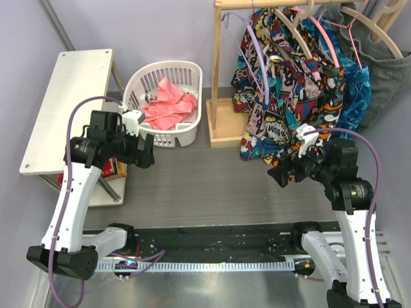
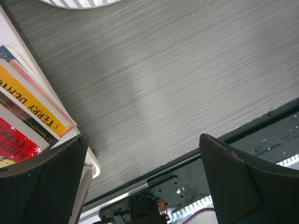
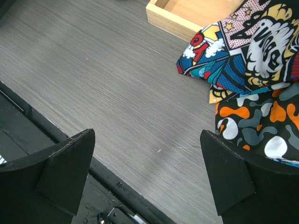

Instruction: Place the shorts on the hanger

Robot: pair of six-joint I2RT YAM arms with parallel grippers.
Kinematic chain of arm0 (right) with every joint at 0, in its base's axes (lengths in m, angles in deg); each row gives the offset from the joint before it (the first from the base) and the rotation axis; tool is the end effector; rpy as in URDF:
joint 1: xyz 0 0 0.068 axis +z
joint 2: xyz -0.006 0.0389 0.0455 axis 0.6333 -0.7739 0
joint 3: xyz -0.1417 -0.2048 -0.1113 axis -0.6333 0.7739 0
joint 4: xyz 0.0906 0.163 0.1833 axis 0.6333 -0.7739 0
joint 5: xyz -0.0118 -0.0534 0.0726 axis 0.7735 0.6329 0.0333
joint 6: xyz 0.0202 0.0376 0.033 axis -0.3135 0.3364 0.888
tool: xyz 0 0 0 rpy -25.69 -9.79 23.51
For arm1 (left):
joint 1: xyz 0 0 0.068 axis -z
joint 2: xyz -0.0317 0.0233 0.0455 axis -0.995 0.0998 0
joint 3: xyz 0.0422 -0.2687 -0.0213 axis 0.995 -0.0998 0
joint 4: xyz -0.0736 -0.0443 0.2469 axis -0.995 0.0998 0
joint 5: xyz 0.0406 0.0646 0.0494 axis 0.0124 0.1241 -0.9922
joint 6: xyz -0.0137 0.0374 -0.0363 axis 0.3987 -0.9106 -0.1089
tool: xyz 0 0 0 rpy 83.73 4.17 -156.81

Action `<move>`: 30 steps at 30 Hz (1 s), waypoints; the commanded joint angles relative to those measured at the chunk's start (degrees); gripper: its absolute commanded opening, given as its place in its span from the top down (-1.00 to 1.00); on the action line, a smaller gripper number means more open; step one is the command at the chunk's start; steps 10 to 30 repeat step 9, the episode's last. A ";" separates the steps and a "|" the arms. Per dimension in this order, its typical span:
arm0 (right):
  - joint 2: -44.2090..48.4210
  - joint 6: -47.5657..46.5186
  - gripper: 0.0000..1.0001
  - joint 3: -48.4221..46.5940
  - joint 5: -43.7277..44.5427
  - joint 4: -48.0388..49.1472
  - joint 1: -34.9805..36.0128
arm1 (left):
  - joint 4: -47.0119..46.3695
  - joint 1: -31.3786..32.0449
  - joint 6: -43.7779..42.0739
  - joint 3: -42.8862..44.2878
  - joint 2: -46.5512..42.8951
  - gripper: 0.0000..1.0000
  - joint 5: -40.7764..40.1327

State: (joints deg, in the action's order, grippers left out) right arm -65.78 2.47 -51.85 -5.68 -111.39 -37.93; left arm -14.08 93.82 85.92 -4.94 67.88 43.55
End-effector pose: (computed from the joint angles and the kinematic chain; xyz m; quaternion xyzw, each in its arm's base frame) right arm 0.1189 0.0223 0.3651 -0.2540 0.8164 0.1939 0.4811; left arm 0.1852 -0.0401 0.3864 0.1465 0.9263 -0.1354 0.3197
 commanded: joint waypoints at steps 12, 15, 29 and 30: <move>0.58 0.15 -0.99 2.18 -1.55 2.66 -0.14 | -3.92 -1.19 1.55 0.75 1.36 -1.00 -0.04; 0.58 0.15 -0.99 2.18 -1.55 2.66 -0.14 | -3.92 -1.19 1.55 0.75 1.36 -1.00 -0.04; 0.58 0.15 -0.99 2.18 -1.55 2.66 -0.14 | -3.92 -1.19 1.55 0.75 1.36 -1.00 -0.04; 0.58 0.15 -0.99 2.18 -1.55 2.66 -0.14 | -3.92 -1.19 1.55 0.75 1.36 -1.00 -0.04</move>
